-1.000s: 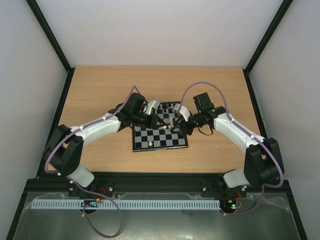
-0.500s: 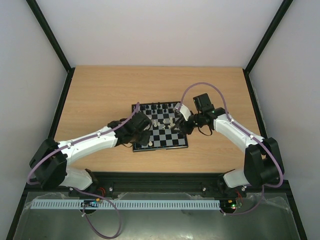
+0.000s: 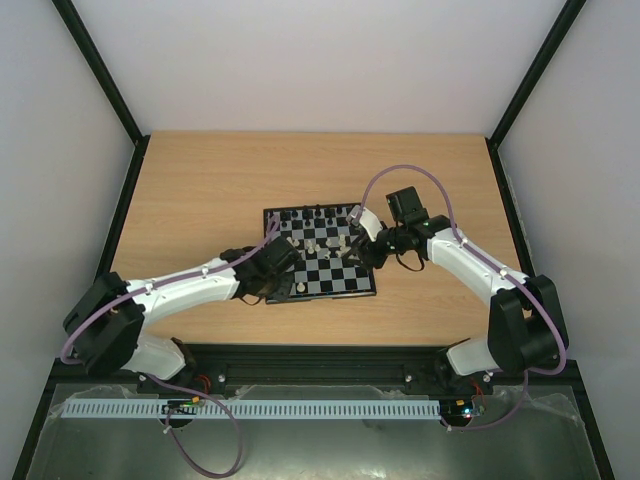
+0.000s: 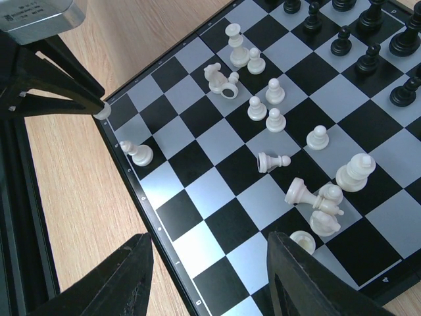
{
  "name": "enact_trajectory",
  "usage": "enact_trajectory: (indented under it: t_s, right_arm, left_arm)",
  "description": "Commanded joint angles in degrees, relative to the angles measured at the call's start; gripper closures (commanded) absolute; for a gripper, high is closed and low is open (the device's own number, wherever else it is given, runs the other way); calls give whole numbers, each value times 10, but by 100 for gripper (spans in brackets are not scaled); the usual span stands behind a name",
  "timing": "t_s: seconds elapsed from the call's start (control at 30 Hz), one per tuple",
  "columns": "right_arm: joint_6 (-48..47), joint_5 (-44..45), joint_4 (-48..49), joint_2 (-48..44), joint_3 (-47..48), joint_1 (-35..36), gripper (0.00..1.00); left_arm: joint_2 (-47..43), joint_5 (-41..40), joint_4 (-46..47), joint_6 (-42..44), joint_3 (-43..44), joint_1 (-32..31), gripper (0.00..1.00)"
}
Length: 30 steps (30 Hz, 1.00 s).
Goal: Set up the chess pieces on the board
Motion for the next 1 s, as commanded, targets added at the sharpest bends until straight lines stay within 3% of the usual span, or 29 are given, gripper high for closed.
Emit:
enact_trajectory:
  t_s: [0.0, 0.97]
  right_arm:
    - [1, -6, -4, 2, -10, 0, 50]
    - [-3, -11, -11, 11, -10, 1, 50]
  left_arm:
    - [15, 5, 19, -8, -11, -2, 92]
    - [28, 14, 54, -6, -45, 33, 88]
